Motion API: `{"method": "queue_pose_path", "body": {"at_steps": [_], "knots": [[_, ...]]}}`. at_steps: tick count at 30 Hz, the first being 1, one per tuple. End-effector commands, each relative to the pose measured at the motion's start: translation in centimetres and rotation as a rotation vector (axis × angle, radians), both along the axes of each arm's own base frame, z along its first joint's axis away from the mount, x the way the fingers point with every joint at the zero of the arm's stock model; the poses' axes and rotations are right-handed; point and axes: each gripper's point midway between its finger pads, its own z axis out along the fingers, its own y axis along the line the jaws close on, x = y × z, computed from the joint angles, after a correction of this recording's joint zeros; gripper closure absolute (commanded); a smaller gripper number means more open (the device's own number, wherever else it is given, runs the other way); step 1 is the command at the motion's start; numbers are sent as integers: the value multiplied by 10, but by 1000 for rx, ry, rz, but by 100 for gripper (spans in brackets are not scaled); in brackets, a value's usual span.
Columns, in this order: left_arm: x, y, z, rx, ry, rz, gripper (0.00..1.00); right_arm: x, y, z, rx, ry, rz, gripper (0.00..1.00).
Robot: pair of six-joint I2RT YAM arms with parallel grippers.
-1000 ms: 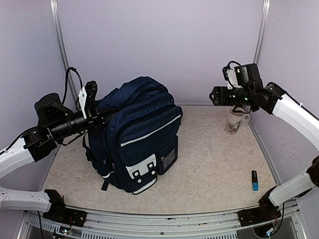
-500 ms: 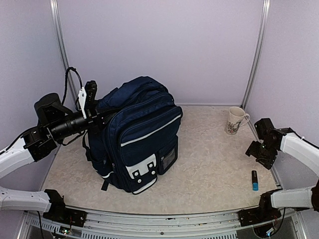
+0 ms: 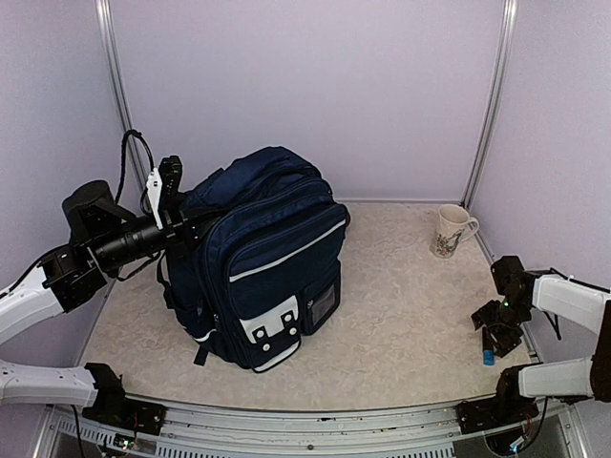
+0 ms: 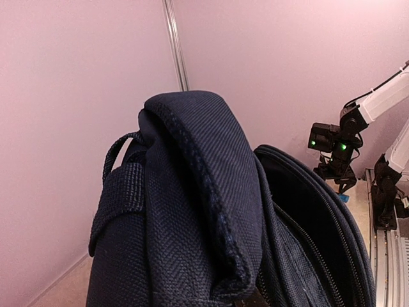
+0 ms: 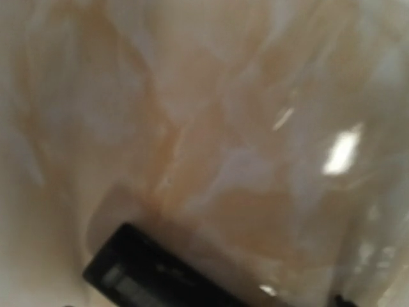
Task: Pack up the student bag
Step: Reset both arms
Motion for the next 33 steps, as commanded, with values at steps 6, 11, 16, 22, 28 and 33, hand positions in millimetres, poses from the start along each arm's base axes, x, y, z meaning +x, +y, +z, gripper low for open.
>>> {"method": "queue_pose_path", "body": {"at_steps": [6, 11, 16, 22, 28, 33], "knots": [[-6, 8, 20, -26, -90, 9, 77, 22, 31, -12, 141, -82, 122, 49], [-5, 8, 21, -26, -90, 9, 77, 34, 54, -11, 120, -76, 239, 56], [-7, 8, 21, -24, -95, 4, 77, 31, 72, -22, 73, 38, 336, 54], [-8, 8, 21, -25, -96, 2, 76, 33, 88, -28, 42, 73, 424, 59], [-8, 8, 21, -25, -98, 4, 76, 34, 79, -26, -7, 53, 413, 96], [-7, 9, 22, -28, -100, 6, 75, 63, 82, 8, -64, -67, 491, 100]]}}
